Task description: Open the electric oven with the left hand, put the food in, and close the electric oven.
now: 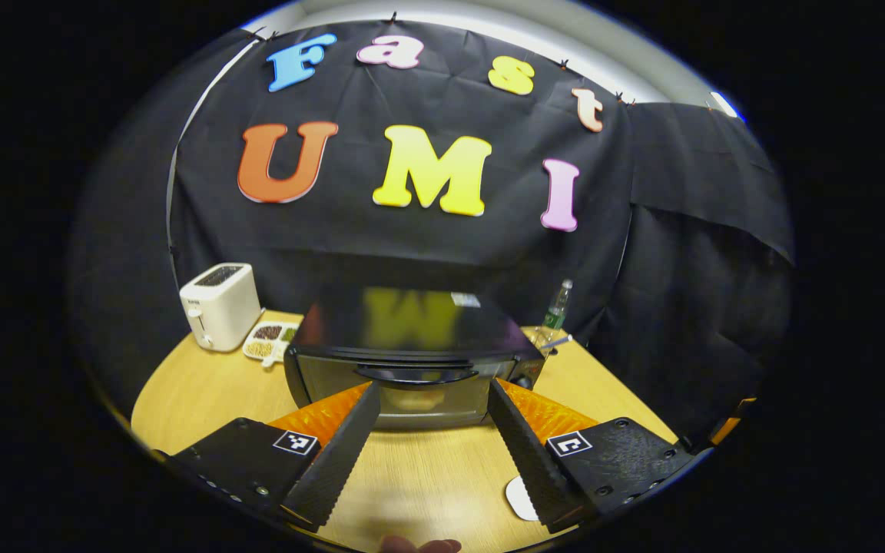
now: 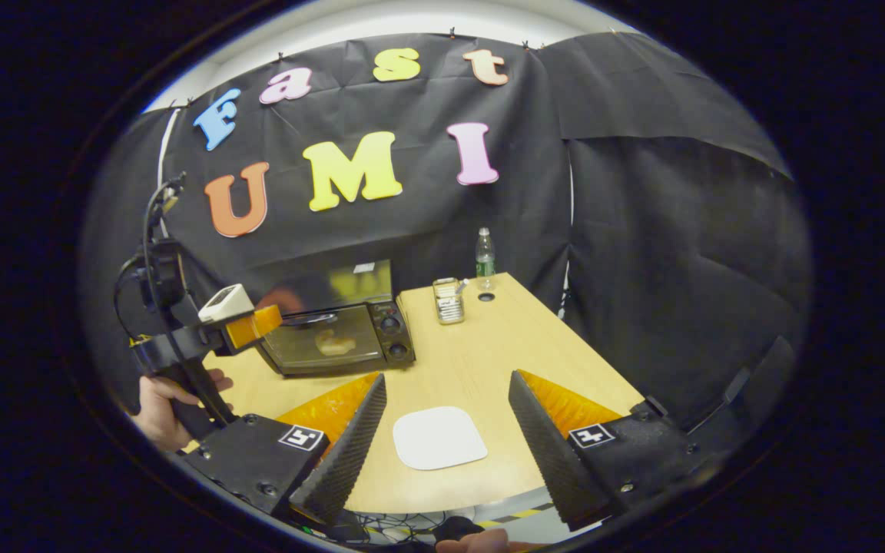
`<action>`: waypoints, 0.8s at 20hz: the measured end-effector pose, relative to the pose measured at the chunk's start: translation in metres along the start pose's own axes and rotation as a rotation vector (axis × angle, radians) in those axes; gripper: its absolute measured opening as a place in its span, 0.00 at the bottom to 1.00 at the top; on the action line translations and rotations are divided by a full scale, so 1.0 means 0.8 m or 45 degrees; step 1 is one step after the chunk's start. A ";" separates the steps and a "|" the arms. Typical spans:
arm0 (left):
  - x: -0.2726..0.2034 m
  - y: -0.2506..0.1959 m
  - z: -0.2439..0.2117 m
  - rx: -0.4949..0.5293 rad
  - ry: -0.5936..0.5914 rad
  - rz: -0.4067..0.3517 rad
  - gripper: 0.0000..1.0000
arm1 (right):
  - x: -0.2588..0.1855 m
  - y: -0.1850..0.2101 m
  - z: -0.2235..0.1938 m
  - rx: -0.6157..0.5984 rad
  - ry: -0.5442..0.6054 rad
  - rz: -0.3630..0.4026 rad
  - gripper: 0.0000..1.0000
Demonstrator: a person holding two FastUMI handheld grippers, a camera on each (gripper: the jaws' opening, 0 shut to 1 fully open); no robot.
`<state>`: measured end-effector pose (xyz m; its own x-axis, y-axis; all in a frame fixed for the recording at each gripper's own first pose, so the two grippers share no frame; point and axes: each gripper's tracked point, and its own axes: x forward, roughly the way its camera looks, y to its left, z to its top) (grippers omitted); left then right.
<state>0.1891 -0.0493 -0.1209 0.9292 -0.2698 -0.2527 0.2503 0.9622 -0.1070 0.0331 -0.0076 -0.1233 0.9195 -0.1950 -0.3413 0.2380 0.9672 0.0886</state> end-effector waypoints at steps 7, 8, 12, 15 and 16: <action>-0.127 0.021 0.100 0.078 -0.225 0.015 0.93 | -0.045 0.062 0.068 -0.101 -0.201 0.069 0.97; -0.144 0.024 0.105 0.087 -0.237 0.021 0.92 | -0.053 0.071 0.074 -0.102 -0.219 0.079 0.97; -0.206 0.036 0.109 0.105 -0.273 0.081 0.93 | -0.084 0.106 0.104 -0.130 -0.321 0.130 0.97; -0.241 0.030 0.092 0.071 -0.258 0.108 0.92 | -0.103 0.131 0.112 -0.160 -0.353 0.212 0.97; -0.251 0.030 0.090 0.082 -0.265 0.123 0.92 | -0.108 0.132 0.111 -0.167 -0.358 0.231 0.97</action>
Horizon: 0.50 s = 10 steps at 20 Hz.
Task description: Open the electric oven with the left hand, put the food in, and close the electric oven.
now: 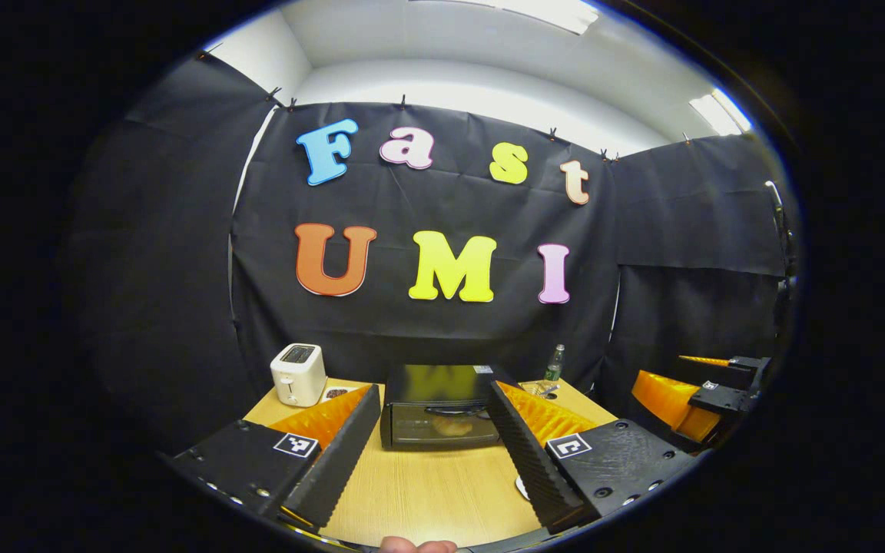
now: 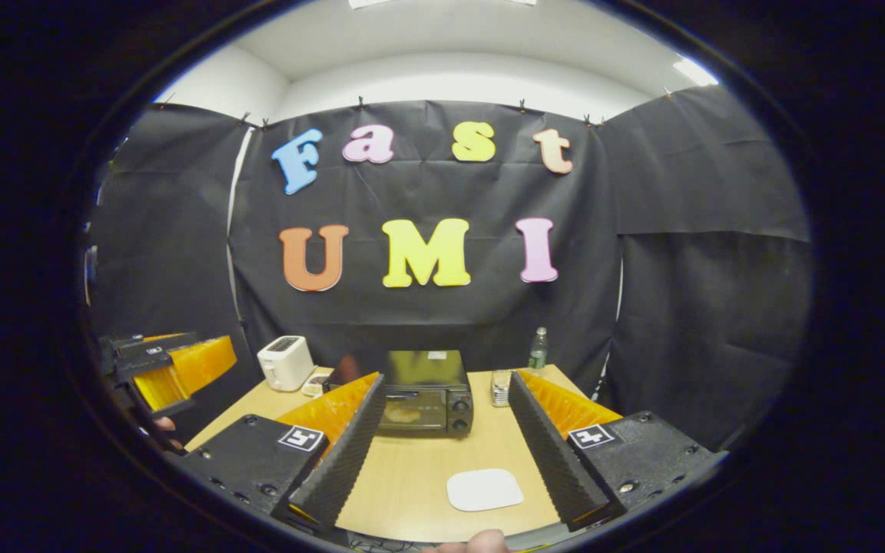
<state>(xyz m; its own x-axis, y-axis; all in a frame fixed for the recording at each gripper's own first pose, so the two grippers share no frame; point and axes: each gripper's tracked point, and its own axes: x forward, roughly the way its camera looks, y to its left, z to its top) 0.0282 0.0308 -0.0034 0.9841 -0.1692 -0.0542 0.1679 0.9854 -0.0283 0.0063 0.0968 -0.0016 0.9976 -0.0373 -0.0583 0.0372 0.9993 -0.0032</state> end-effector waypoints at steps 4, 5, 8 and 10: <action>-0.045 -0.007 0.002 0.013 -0.028 0.077 0.93 | -0.023 -0.004 -0.008 0.011 -0.005 0.044 0.97; -0.054 -0.013 0.005 0.008 -0.047 0.085 0.92 | -0.031 -0.007 -0.010 0.018 -0.010 0.056 0.97; -0.079 -0.030 0.006 0.009 -0.051 0.114 0.92 | -0.051 -0.020 -0.016 0.023 -0.007 0.077 0.97; -0.091 -0.041 0.008 0.014 -0.050 0.129 0.92 | -0.061 -0.028 -0.018 0.046 0.003 0.090 0.97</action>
<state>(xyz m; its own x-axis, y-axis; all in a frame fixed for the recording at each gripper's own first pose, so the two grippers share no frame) -0.0482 0.0109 0.0082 0.9975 -0.0680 -0.0168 0.0677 0.9976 -0.0134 -0.0438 0.0760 -0.0132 0.9977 0.0333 -0.0591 -0.0312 0.9988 0.0370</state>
